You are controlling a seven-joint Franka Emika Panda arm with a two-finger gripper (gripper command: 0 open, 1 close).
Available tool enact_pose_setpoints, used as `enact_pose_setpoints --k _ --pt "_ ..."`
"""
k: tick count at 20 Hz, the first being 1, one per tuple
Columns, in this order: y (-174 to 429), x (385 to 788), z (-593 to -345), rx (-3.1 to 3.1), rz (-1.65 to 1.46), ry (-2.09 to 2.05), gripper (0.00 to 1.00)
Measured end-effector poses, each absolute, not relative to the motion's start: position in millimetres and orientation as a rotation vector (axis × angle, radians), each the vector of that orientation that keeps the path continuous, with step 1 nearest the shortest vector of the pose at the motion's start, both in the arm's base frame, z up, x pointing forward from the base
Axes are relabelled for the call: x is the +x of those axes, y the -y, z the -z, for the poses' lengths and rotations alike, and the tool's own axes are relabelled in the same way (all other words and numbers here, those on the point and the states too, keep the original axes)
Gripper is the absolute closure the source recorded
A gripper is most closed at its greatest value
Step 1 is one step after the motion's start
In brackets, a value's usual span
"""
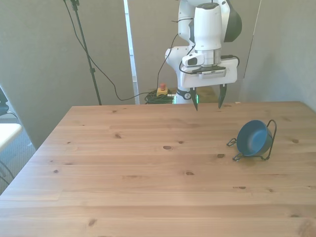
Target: Unload the bowl
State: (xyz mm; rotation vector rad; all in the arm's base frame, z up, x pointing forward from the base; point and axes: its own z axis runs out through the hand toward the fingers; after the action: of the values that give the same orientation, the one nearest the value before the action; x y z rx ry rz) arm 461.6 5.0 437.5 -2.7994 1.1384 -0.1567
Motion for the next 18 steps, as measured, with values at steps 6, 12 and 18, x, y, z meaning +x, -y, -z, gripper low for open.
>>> enact_pose_setpoints --k 6,12,18 --pt "-18 500 -435 -2.804 0.155 -0.975 0.00" --pt "-36 522 -432 -2.763 0.123 -0.741 0.00" --pt "-42 542 -426 -2.728 0.100 -0.583 0.00"
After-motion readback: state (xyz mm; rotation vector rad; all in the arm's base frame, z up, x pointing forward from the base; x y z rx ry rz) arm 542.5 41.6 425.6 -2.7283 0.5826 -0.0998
